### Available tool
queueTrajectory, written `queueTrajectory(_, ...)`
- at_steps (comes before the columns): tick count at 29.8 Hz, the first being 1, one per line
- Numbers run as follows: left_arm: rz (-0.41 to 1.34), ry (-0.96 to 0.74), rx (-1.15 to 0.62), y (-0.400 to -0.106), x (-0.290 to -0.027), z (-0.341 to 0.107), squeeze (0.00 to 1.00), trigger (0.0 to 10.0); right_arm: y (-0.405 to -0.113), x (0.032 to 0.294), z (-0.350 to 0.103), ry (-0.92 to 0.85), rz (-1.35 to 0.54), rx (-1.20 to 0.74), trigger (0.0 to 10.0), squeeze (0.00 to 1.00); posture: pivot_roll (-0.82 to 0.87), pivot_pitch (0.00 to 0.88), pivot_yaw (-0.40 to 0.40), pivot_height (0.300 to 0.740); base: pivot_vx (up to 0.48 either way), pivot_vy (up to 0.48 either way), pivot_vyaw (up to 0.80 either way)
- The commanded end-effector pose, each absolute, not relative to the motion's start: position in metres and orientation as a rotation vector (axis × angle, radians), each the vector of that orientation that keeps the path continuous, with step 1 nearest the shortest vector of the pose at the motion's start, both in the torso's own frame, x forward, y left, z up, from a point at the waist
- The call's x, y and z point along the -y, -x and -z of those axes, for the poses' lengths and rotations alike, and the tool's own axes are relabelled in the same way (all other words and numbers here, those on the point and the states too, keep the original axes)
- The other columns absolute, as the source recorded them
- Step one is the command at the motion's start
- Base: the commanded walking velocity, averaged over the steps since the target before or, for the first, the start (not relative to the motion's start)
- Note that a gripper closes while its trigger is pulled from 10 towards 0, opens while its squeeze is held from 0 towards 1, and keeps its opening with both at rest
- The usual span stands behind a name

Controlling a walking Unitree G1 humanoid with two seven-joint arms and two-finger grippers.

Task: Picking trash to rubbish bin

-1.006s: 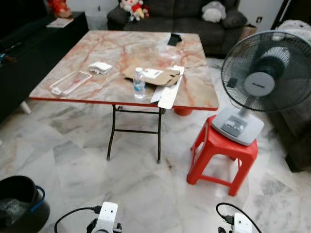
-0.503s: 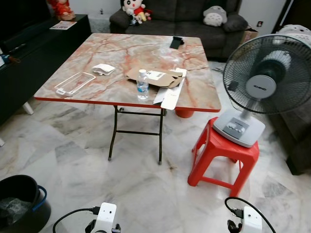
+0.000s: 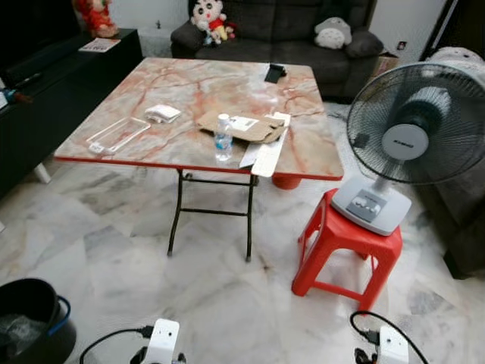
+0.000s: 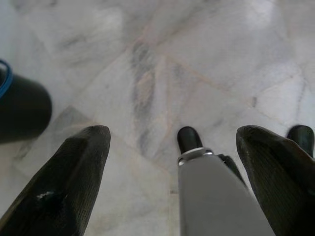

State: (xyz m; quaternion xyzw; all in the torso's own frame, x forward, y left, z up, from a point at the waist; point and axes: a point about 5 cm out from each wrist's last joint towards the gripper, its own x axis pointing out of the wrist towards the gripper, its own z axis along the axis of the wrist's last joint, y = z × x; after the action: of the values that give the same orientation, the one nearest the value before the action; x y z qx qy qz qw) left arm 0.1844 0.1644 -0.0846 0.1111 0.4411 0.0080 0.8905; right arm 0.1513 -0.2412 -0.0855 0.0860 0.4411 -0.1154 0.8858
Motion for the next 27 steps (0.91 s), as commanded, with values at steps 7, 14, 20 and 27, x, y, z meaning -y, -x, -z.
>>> queueTrajectory(7, -0.024, -0.237, -0.928, -0.185, -0.166, 0.085, 0.0, 10.0, -0.151, 0.244, 0.085, -0.185, 0.243, -0.914, 10.0, 0.0, -0.05, 0.008, -0.066, 0.74, 0.276, 0.0, 0.64)
queueTrajectory(14, -0.028, -0.237, -0.934, -0.184, -0.166, 0.085, 0.0, 10.0, -0.145, 0.248, 0.086, -0.184, 0.251, -0.92, 10.0, 0.0, -0.06, 0.016, -0.066, 0.74, 0.282, 0.0, 0.0)
queueTrajectory(20, -0.028, -0.235, -0.936, -0.183, -0.166, 0.085, 0.0, 10.0, -0.141, 0.249, 0.087, -0.184, 0.249, -0.926, 10.0, 0.0, -0.06, 0.016, -0.066, 0.74, 0.283, 0.0, 0.0)
queueTrajectory(27, -0.028, -0.235, -0.935, -0.183, -0.166, 0.085, 0.0, 10.0, -0.124, 0.259, 0.089, -0.192, 0.266, -0.945, 10.0, 0.0, -0.06, 0.024, -0.064, 0.74, 0.282, 0.0, 0.0)
